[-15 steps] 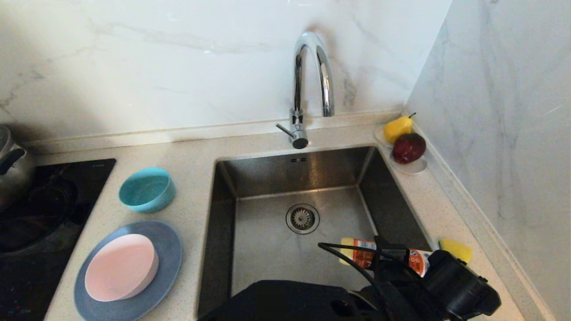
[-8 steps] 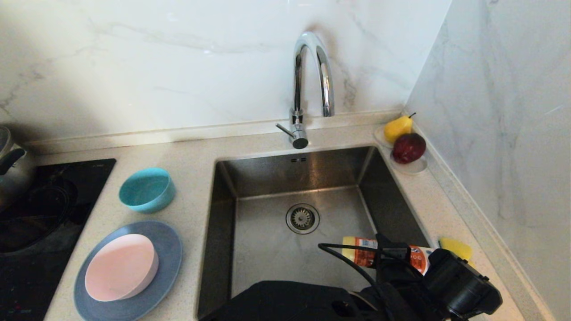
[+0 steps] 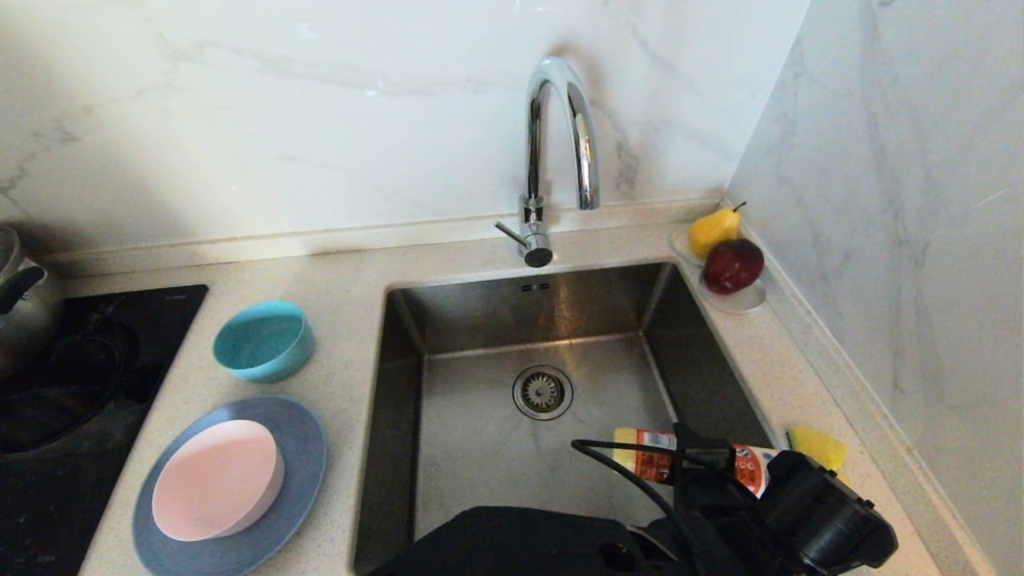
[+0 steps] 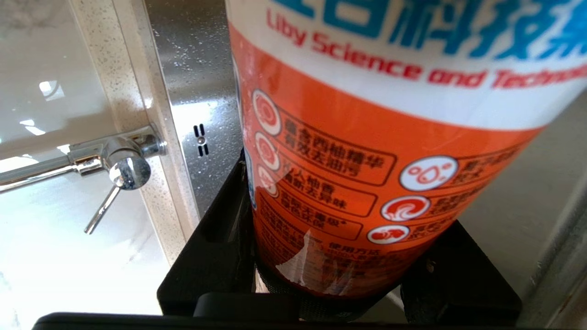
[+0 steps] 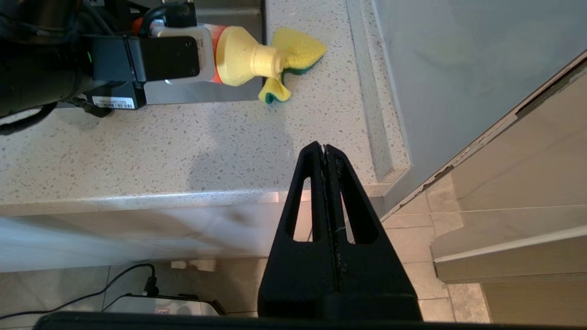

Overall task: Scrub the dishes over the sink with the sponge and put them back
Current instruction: Squeeze it onto the sponge, then place the dish soap on the table

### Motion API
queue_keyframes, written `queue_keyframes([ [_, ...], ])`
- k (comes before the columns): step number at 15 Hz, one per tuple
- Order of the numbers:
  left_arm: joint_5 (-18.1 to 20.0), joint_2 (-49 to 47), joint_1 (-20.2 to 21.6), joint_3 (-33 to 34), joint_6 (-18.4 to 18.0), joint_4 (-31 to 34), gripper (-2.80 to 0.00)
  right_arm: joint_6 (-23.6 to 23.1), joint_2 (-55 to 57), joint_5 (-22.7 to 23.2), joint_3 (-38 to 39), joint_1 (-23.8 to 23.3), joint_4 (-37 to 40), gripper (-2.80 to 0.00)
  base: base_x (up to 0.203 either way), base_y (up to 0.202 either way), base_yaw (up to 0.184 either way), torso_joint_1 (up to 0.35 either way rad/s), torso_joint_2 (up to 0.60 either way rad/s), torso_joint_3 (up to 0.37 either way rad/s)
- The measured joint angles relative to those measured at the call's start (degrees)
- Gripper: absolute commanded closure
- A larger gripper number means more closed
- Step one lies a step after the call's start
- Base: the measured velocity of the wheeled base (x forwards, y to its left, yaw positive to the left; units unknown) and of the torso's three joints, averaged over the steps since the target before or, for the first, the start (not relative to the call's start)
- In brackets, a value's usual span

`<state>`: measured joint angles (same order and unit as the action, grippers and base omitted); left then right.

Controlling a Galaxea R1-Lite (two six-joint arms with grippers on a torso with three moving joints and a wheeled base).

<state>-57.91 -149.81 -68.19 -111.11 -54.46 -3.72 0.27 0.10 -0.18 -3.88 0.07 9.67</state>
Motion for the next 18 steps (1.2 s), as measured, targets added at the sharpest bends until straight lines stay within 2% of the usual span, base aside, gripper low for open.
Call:
queue_keyframes([
  [6,0.0,-0.07,0.0,0.22,0.75,0.08,0.0,0.0,0.0,0.0,0.0,0.0,-0.01,0.0,0.0,0.0,0.0,0.0,0.0,0.0],
  [11,0.72,2.47,0.0,0.17,4.61,-3.84,0.0,0.0,0.0,0.0,0.0,0.0,0.0,0.0,0.0,0.0,0.0,0.0,0.0,0.0],
  [14,3.36,6.1,-0.01,0.17,9.48,-5.1,0.0,0.01,0.0,0.0,0.0,0.0,-0.02,0.0,0.0,0.0,0.0,0.0,0.0,0.0],
  [18,10.24,12.61,0.09,0.17,20.39,-5.21,0.0,0.0,0.0,0.02,0.0,0.0,0.0,0.0,0.0,0.0,0.0,0.0,0.0,0.0],
])
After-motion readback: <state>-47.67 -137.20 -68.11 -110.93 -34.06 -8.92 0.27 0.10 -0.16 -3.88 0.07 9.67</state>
